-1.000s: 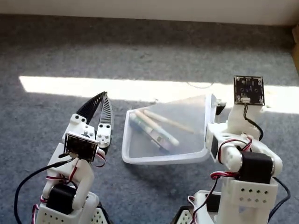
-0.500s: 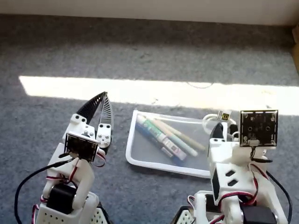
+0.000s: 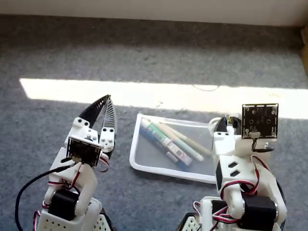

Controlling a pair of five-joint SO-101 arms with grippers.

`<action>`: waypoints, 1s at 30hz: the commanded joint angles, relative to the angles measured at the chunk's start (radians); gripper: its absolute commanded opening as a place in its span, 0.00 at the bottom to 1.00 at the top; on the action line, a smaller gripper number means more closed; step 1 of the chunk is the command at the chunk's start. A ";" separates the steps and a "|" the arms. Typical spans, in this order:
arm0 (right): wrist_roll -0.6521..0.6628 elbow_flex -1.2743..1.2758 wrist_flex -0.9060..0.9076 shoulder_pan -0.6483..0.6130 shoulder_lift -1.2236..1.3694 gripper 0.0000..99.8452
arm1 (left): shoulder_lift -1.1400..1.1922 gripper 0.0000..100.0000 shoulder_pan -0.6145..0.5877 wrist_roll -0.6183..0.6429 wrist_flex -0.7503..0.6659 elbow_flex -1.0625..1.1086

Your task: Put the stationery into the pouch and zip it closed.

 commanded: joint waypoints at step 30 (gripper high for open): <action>-0.163 0.354 -0.027 -0.004 -0.008 0.01 | 0.001 0.01 -0.189 0.008 -0.049 0.269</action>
